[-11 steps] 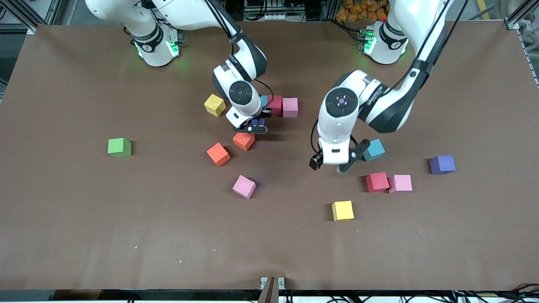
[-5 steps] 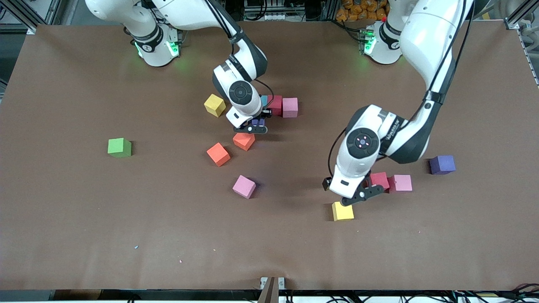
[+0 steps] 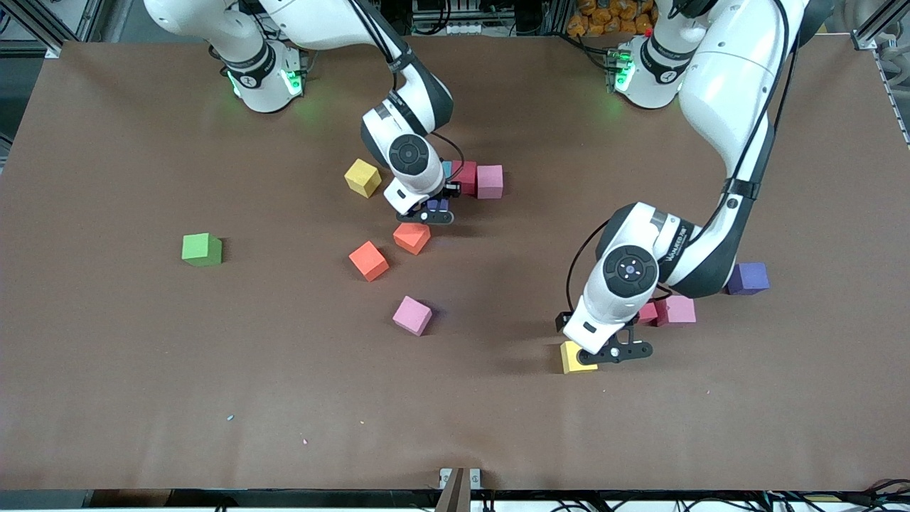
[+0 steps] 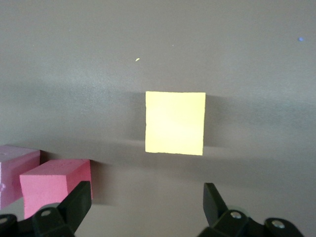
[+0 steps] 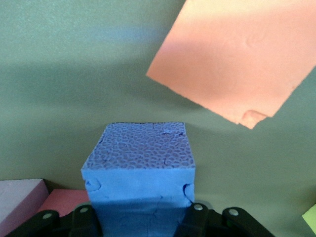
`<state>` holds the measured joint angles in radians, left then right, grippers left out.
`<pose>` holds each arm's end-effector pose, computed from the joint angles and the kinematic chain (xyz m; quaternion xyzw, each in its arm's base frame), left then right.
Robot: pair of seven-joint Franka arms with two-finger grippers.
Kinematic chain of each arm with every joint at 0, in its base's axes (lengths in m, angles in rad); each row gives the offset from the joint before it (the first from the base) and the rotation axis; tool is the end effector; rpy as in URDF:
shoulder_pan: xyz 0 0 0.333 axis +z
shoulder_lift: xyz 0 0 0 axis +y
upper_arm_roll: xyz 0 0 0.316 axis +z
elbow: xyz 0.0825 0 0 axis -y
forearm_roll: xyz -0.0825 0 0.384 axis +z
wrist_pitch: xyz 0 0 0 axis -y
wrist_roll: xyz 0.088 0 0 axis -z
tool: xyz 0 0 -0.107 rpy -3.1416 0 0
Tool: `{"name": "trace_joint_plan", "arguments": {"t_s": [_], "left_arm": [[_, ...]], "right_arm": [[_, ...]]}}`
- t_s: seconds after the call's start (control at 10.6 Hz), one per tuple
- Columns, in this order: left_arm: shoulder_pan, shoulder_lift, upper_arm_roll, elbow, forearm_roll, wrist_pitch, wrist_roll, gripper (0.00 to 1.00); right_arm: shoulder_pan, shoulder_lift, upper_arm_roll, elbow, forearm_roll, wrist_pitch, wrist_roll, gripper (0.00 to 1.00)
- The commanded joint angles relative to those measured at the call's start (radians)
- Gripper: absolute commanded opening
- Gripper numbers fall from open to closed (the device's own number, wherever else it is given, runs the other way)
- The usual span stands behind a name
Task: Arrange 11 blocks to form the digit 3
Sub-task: 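Reach the yellow block with the left gripper while the right holds purple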
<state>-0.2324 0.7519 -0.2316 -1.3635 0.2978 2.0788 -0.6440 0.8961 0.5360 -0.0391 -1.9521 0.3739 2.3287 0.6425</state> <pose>0.6770 -0.2816 0.2790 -0.9976 -0.0459 -0.0205 0.0466 0.3891 0.4595 0.1890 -0.9900 0.0304 0.1343 0.0313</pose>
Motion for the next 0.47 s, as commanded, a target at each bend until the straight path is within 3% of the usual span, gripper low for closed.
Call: {"name": "trace_joint_plan", "arguments": {"t_s": [0.0,0.38], "left_arm": [[-0.001,0.027,0.000,0.037,-0.054,0.015,0.020,1.00],[-0.001,0.032,0.014,0.034,-0.063,0.040,0.020,1.00]], "right_arm": [[0.014,0.018,-0.005,0.013,-0.001,0.006,0.017,0.02],[0.007,0.018,-0.005,0.018,-0.003,0.004,0.008,0.45]]}}
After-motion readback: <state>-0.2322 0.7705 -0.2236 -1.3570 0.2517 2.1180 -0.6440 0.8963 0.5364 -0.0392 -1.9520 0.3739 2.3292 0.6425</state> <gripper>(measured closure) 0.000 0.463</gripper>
